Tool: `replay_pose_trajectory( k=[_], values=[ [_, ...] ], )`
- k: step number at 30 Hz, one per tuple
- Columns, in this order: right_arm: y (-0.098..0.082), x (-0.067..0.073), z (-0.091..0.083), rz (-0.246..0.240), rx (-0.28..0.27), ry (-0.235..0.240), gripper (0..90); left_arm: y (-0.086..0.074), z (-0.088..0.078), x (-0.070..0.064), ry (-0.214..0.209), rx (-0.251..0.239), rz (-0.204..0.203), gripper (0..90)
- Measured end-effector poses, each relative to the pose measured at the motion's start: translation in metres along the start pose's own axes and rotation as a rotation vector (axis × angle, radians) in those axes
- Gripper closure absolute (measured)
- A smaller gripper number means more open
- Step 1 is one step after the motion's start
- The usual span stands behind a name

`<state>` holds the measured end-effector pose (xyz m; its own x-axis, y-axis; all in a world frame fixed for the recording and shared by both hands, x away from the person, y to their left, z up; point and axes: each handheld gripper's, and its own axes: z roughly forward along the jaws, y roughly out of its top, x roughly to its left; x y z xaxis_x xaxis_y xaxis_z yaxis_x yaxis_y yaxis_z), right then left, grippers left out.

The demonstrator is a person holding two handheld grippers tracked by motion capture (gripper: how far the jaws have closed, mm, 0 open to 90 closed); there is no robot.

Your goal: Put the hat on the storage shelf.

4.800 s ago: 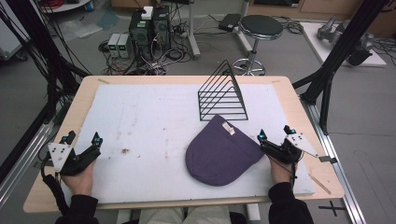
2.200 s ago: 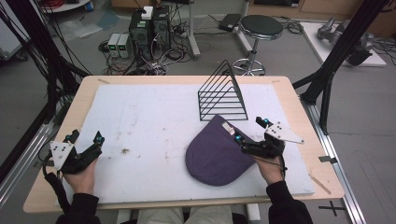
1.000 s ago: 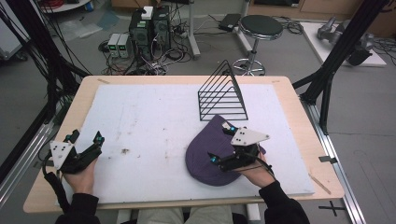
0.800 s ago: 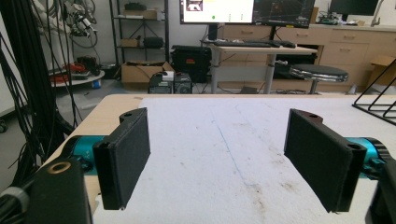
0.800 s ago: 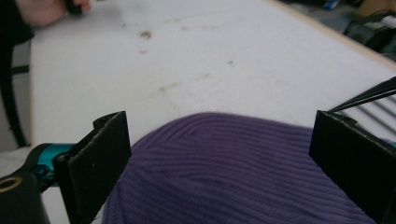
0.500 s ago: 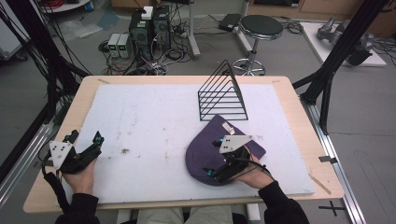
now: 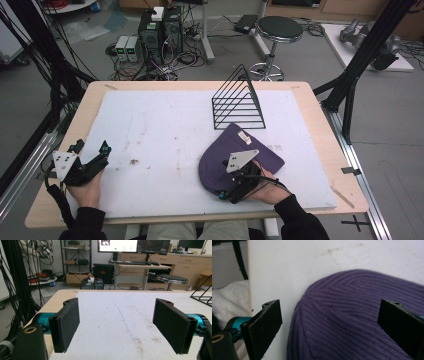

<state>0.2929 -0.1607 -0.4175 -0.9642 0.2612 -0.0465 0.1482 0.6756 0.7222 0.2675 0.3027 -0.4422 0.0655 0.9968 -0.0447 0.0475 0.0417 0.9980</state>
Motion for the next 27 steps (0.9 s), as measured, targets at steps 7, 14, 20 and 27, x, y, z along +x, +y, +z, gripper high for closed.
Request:
replay_pose_trajectory(
  k=[7, 14, 20, 27],
  values=[
    [-0.004, 0.005, 0.010, -0.058, 0.097, 0.041, 4.7, 0.000, 0.001, 0.000, -0.004, -0.001, 0.001, 21.8],
    [-0.006, 0.007, 0.015, -0.093, 0.131, 0.041, 4.7, 0.000, 0.000, 0.000, -0.004, -0.001, 0.002, 21.8],
    [-0.007, 0.010, 0.021, -0.132, 0.155, 0.006, 4.7, 0.000, 0.001, -0.001, -0.006, 0.000, 0.003, 21.8],
    [-0.009, 0.008, 0.020, -0.117, 0.140, 0.006, 10.0, 0.000, 0.001, -0.001, -0.009, 0.000, 0.003, 21.8]
  ],
)
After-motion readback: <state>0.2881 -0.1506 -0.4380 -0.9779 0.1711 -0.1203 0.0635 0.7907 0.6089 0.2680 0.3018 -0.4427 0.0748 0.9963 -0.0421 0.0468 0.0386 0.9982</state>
